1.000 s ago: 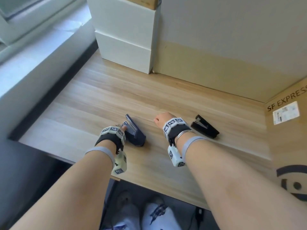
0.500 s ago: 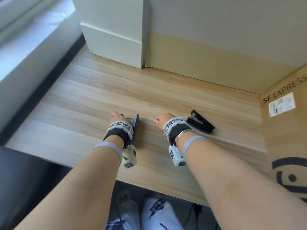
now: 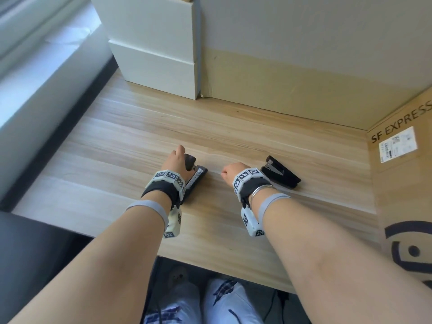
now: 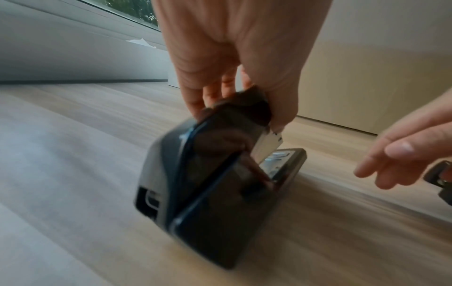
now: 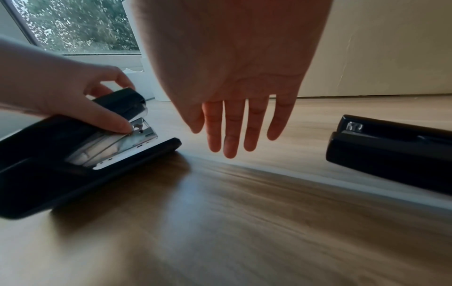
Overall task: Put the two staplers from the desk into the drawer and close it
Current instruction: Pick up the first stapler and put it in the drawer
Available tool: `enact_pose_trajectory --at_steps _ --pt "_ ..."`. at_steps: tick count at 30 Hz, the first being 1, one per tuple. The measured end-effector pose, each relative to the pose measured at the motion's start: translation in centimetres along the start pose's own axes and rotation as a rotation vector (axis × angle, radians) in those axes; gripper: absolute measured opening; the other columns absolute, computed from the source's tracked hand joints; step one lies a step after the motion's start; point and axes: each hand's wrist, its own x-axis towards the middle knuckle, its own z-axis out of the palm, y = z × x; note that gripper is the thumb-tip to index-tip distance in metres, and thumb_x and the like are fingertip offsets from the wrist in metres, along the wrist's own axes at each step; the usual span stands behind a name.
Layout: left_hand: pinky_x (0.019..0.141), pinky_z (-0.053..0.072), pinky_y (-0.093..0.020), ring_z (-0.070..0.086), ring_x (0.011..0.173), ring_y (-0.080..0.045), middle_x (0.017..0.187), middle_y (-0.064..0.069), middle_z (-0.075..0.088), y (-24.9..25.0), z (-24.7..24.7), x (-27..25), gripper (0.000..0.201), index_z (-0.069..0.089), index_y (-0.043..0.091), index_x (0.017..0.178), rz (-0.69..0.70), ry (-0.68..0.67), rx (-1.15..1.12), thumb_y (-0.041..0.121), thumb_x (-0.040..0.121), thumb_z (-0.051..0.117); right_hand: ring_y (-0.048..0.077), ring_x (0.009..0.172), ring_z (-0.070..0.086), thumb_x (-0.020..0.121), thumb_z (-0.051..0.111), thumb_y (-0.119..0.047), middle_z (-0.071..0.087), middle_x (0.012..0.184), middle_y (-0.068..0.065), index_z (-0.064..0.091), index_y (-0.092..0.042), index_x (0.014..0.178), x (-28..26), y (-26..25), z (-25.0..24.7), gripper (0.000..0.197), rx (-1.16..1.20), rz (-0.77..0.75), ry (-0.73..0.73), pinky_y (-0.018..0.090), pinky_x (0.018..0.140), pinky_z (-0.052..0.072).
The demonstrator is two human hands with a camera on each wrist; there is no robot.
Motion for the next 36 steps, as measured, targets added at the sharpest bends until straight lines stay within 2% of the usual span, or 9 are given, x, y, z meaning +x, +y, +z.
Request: enact_pose_trajectory --at_steps 3,8,17,20,23,27,30,33,36 --pt "0.094 0.045 -0.04 0.055 0.114 -0.035 0.128 -0.019 0.05 0.8 1.1 -0.4 0.054 0.045 0.0 0.125 -0.033 -0.051 0.072 0.027 0.083 0.064 0.033 0.107 0.061 0.097 0.035 -0.024 0.066 0.12 0.012 0.064 -0.013 0.119 -0.3 0.3 0.5 0.038 -0.006 0.001 0.014 0.039 0.093 0.051" --pt "0.085 0.047 -0.039 0.058 0.111 -0.039 0.122 -0.022 0.057 1.7 2.6 -0.8 0.04 0.046 0.003 0.121 -0.123 -0.094 0.049 0.014 0.085 0.058 0.032 0.127 0.045 0.099 0.036 -0.024 0.051 0.137 0.009 0.05 -0.017 0.134 -1.3 1.2 1.8 0.038 -0.015 -0.003 0.047 0.044 0.101 0.042" --pt "0.089 0.049 -0.04 0.059 0.113 -0.037 0.121 -0.02 0.062 0.5 1.6 -1.5 0.045 0.049 0.002 0.123 -0.221 -0.029 -0.074 0.015 0.082 0.062 0.032 0.13 0.039 0.099 0.037 -0.024 0.046 0.14 0.009 0.047 -0.019 0.137 -2.3 0.6 3.3 0.039 0.054 0.048 0.054 0.045 0.105 0.037" --pt "0.078 0.047 -0.036 0.061 0.095 -0.034 0.101 -0.02 0.064 -1.6 -0.2 -2.7 0.013 0.056 0.008 0.092 -0.226 0.023 -0.105 0.013 0.081 0.061 0.033 0.131 0.039 0.098 0.038 -0.023 0.045 0.141 0.009 0.047 -0.019 0.137 -2.8 -1.4 3.4 0.04 0.062 0.043 0.051 0.046 0.106 0.037" --pt "0.069 0.038 -0.03 0.045 0.078 -0.026 0.084 -0.014 0.049 -4.7 -2.2 -4.3 0.024 0.041 0.016 0.066 -0.239 0.083 -0.108 0.002 0.079 0.056 0.032 0.134 0.036 0.097 0.04 -0.022 0.044 0.144 0.009 0.047 -0.019 0.137 -3.5 -4.4 3.9 0.041 0.077 0.016 0.077 0.045 0.11 0.035" --pt "0.073 0.044 -0.033 0.059 0.094 -0.035 0.088 -0.015 0.057 -10.1 -4.9 -6.0 0.017 0.058 0.007 0.097 -0.298 0.13 -0.122 0.007 0.08 0.06 0.03 0.137 0.032 0.096 0.042 -0.021 0.041 0.146 0.006 0.046 -0.02 0.138 -4.2 -9.0 5.0 0.041 0.074 -0.011 0.086 0.044 0.111 0.031" --pt "0.069 0.043 -0.032 0.061 0.092 -0.034 0.079 -0.011 0.059 -14.5 -6.4 -7.9 0.019 0.057 0.007 0.094 -0.347 0.16 -0.14 0.006 0.076 0.06 0.028 0.136 0.032 0.096 0.042 -0.021 0.041 0.145 0.004 0.047 -0.02 0.137 -4.5 -11.8 5.9 0.041 0.045 -0.034 0.108 0.044 0.109 0.029" --pt "0.075 0.043 -0.034 0.059 0.102 -0.034 0.099 -0.017 0.062 -18.7 -7.2 -10.1 0.04 0.053 0.003 0.114 -0.39 0.179 -0.131 0.009 0.076 0.065 0.028 0.134 0.033 0.096 0.043 -0.02 0.041 0.145 0.003 0.047 -0.022 0.136 -4.7 -14.1 7.0 0.04 0.034 -0.034 0.138 0.042 0.108 0.028" --pt "0.08 0.047 -0.035 0.06 0.101 -0.034 0.106 -0.021 0.063 -23.1 -7.3 -12.4 0.043 0.054 0.001 0.114 -0.444 0.193 -0.122 0.011 0.074 0.066 0.028 0.134 0.033 0.095 0.042 -0.019 0.04 0.147 0.003 0.047 -0.023 0.136 -4.7 -16.5 8.6 0.041 0.031 -0.039 0.19 0.043 0.109 0.027"
